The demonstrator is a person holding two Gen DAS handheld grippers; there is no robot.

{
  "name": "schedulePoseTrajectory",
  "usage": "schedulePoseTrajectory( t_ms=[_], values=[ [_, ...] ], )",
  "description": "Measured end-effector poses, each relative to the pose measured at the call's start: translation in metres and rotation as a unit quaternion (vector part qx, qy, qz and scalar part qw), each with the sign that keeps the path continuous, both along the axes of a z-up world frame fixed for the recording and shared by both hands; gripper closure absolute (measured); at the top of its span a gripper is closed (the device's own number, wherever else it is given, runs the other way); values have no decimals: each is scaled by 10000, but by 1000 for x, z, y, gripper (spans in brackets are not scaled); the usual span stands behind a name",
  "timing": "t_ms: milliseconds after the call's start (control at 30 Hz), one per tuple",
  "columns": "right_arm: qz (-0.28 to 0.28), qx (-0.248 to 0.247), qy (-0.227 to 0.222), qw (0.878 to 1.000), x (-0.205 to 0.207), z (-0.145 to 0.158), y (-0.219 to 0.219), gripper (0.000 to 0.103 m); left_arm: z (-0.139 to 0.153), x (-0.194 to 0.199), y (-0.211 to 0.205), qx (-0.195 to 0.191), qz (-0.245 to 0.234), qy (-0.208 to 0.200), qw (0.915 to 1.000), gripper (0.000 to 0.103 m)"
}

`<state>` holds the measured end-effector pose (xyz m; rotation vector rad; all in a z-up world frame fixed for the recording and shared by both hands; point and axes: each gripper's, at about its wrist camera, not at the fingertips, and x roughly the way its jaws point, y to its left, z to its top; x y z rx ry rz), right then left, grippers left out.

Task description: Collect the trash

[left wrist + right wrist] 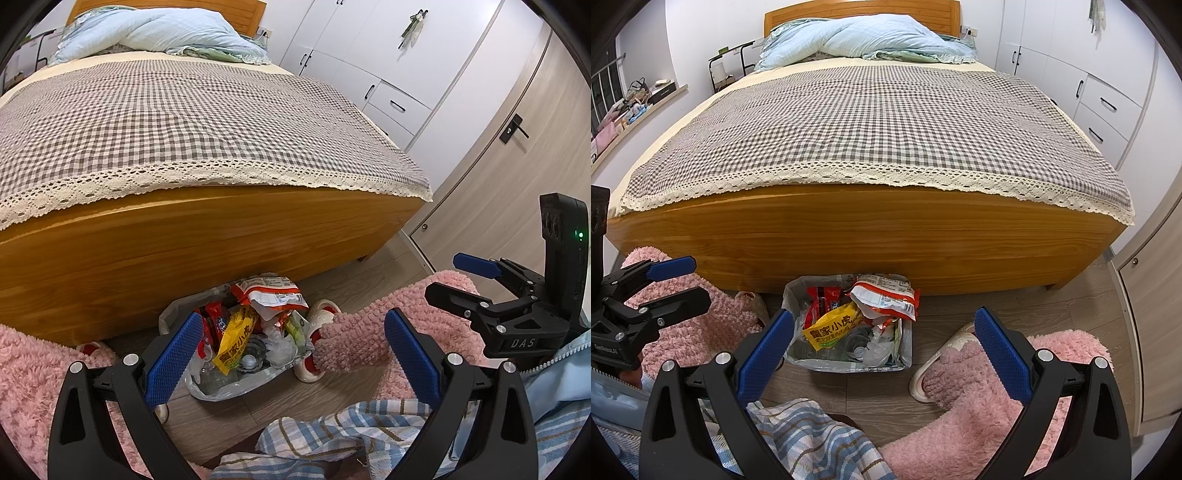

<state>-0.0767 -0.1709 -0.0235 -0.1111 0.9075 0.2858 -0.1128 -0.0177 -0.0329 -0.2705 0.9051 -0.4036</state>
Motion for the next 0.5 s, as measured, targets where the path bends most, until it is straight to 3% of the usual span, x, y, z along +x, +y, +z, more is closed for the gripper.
schedulePoseTrajectory(
  t_ms=[133,500],
  values=[
    [5,2,18,10000,1,-1,0,9,-1,-1,2,-141,66,-14,9999,8],
    [10,-2,15,10000,1,-1,0,9,-3,1,-5,75,80,29,9999,8]
  ],
)
